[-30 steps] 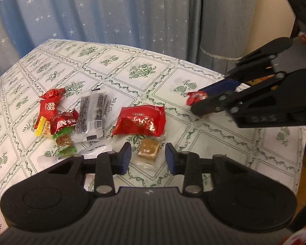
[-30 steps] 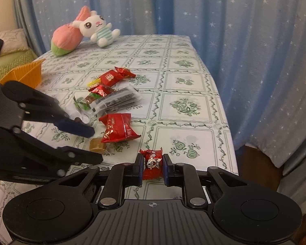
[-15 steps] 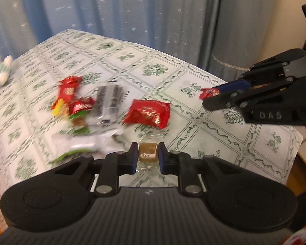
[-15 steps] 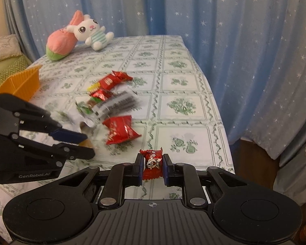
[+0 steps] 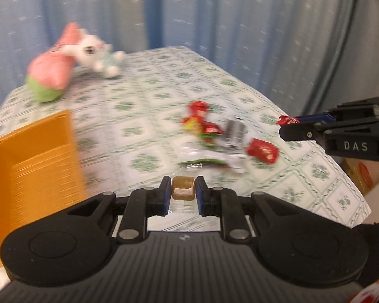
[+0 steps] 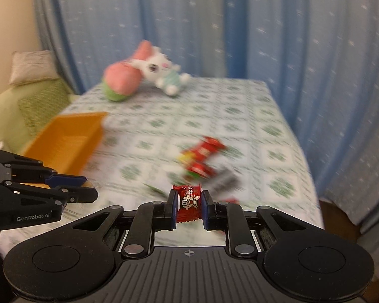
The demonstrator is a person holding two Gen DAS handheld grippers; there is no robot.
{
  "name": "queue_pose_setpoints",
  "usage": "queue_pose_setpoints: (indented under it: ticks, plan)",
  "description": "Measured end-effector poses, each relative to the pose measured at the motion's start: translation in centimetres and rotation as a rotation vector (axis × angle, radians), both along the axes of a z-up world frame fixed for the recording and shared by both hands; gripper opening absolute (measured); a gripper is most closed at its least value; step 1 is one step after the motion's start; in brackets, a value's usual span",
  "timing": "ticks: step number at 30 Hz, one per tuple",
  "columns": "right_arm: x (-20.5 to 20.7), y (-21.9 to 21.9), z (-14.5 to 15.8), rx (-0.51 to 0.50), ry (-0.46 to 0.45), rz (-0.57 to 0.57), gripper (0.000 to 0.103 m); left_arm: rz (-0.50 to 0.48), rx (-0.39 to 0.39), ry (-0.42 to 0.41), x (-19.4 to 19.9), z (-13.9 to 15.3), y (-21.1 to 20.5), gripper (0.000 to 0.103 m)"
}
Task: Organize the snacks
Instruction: 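Carry both candies over the orange tray and open both tools to drop them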
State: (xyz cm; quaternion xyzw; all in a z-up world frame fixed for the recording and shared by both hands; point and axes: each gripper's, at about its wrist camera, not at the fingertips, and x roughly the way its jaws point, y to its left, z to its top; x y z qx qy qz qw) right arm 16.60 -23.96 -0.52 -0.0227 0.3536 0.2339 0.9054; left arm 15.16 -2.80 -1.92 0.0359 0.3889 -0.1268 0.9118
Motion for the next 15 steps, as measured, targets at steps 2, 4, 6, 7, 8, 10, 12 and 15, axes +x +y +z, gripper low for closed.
queue_pose_setpoints:
  ticks: [2,4,6,7,8,10,12,15]
  plan:
    - [-0.2,2.7,0.6,0.007,-0.005,0.043,0.019,0.04,0.006,-0.008,-0.6,0.7,2.3,0.018]
    - [-0.3,5.2,0.9,0.016,-0.007,0.083,0.019,0.082,0.017,-0.016,-1.2,1.2,4.6,0.018]
    - [-0.3,8.2,1.1,0.026,-0.003,0.127,0.019,0.12,0.022,-0.022,-1.7,1.6,6.9,0.018]
    - [-0.2,9.5,1.1,0.03,0.0,0.144,0.019,0.14,0.023,-0.024,-1.9,1.8,8.2,0.018]
    - [-0.1,11.0,1.1,0.034,0.004,0.164,0.019,0.159,0.026,-0.024,-2.0,1.9,9.3,0.018]
    - [0.1,13.8,0.9,0.039,0.01,0.197,0.019,0.197,0.034,-0.02,-2.4,1.8,11.8,0.018]
    - [0.5,16.5,0.5,0.039,0.018,0.227,0.019,0.229,0.039,-0.01,-2.4,1.6,14.1,0.018]
    - [1.1,19.8,-0.4,0.035,0.031,0.253,0.019,0.267,0.038,0.006,-2.4,0.9,17.0,0.018]
